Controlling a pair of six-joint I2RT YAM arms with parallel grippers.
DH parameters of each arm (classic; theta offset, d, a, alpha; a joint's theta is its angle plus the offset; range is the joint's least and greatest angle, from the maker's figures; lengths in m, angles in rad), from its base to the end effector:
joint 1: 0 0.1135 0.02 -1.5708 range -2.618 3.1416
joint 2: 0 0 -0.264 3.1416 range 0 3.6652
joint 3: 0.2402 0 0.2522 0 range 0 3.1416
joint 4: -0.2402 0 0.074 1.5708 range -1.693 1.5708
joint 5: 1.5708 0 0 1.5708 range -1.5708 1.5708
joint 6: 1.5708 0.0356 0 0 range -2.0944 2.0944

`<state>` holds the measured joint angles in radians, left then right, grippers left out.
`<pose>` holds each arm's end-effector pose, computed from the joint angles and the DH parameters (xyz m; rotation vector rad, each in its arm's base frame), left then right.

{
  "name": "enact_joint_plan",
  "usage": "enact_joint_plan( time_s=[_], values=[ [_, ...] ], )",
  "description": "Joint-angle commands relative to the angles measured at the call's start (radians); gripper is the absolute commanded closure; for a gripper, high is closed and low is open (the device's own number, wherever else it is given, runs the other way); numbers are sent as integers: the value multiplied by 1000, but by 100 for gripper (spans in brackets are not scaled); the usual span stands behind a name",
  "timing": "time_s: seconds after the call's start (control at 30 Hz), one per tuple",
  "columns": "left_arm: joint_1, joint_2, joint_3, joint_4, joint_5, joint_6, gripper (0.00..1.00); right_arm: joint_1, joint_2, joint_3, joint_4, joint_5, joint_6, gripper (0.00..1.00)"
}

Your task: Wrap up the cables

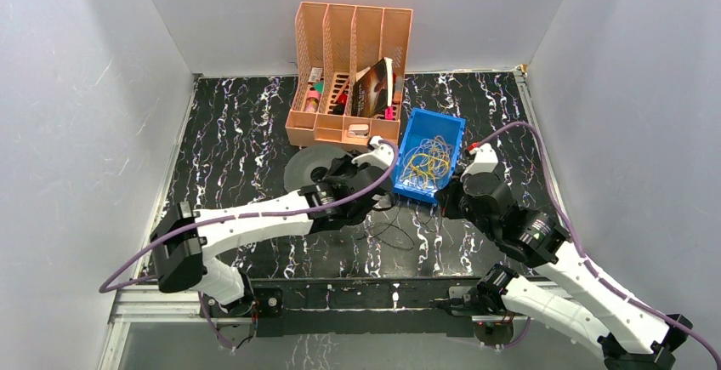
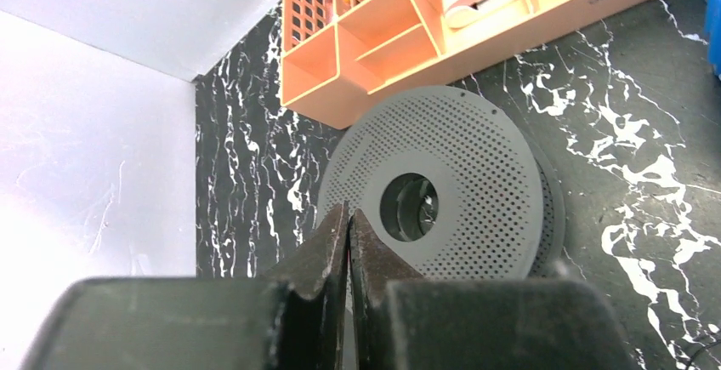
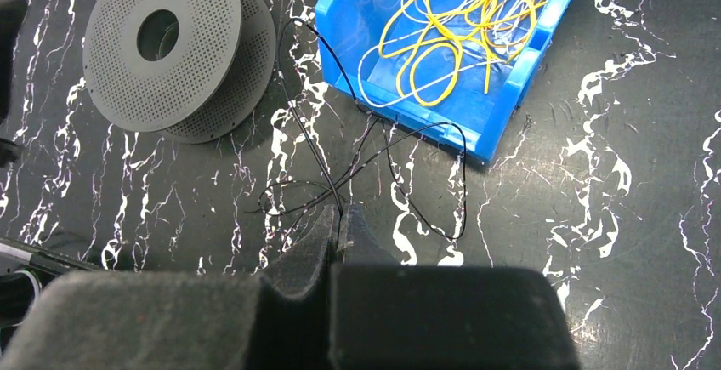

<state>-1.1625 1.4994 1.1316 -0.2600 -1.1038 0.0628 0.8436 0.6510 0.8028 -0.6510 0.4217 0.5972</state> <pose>0.1579 -0.2849 0.2919 0.5657 1.7754 0.4596 0.1017 0.0923 0.3189 0.0066 2.0552 0.4706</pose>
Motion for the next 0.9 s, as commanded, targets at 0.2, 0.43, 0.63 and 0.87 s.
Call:
enact_joint_plan(
  time_s=[0.2,0.43,0.63,0.87],
  values=[
    [27,-163,-58,-7,9,-6,79,-5,25,36,61,-17,-9,100],
    [34,-79,-44,-68,82,-56,37,-5,45,36,77,-28,-13,100],
    [41,69,10,-162,145,-144,22,-5,37,26,74,-30,-10,100],
    [64,226,54,-204,164,-193,12,-5,14,20,57,-16,-10,100]
  ],
)
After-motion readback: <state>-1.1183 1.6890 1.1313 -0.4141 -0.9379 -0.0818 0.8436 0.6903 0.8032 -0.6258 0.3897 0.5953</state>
